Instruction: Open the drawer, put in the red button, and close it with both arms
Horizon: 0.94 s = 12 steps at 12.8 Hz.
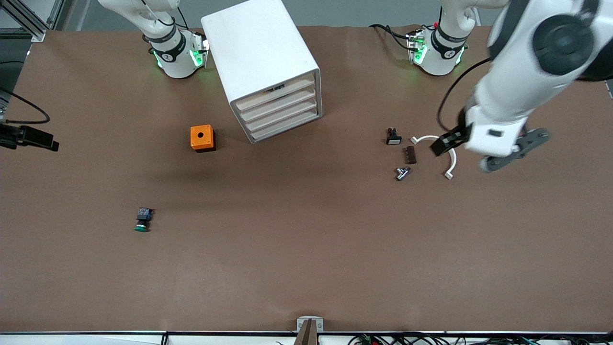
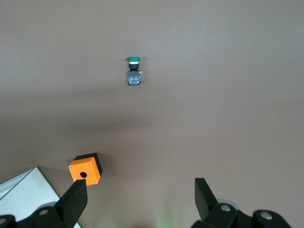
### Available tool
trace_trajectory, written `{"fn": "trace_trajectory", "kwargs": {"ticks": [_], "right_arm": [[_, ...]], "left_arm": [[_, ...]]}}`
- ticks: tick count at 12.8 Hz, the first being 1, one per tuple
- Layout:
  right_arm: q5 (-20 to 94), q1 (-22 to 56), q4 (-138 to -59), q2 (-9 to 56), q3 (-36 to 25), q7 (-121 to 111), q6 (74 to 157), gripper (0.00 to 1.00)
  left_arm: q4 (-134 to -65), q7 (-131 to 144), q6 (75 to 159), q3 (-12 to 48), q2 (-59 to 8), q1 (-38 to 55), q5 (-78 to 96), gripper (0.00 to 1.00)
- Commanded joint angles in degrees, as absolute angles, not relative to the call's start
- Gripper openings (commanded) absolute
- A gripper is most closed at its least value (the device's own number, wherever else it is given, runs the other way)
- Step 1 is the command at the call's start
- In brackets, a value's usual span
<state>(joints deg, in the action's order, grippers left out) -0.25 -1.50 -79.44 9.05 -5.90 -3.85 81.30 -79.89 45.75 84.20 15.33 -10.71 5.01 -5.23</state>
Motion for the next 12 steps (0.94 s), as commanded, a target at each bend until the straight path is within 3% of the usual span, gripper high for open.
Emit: {"fn": "trace_trajectory", "kwargs": {"ticks": [1,4,6,12], "right_arm": [[-0.18,-2.28,-87.17,0.55,-5.10,-3.43,81.39,1.00],[-0.26,-2.11,-92.53,-5.61,-5.10,-3.60,81.91,1.00],[-0.26,-2.02,-94.65,-7.64,-5.01,-3.60,83.14,1.00],[-0.26,-1.85,-97.56,-10.55,-4.75,-3.60,84.55,1.00]], "left_arm": [[-83.92,33.37,83.94,15.91,-4.77,-1.65,-1.34,1.00],[-91.03,20.97,84.81,10.39,3.32,-2.46,-0.97,1.00],[-92.28,14.96,84.81,7.92,5.62,-2.55,-0.88,1.00],[-93.87,7.91,84.46,7.82,8.79,-3.25,-0.79,1.00]]}}
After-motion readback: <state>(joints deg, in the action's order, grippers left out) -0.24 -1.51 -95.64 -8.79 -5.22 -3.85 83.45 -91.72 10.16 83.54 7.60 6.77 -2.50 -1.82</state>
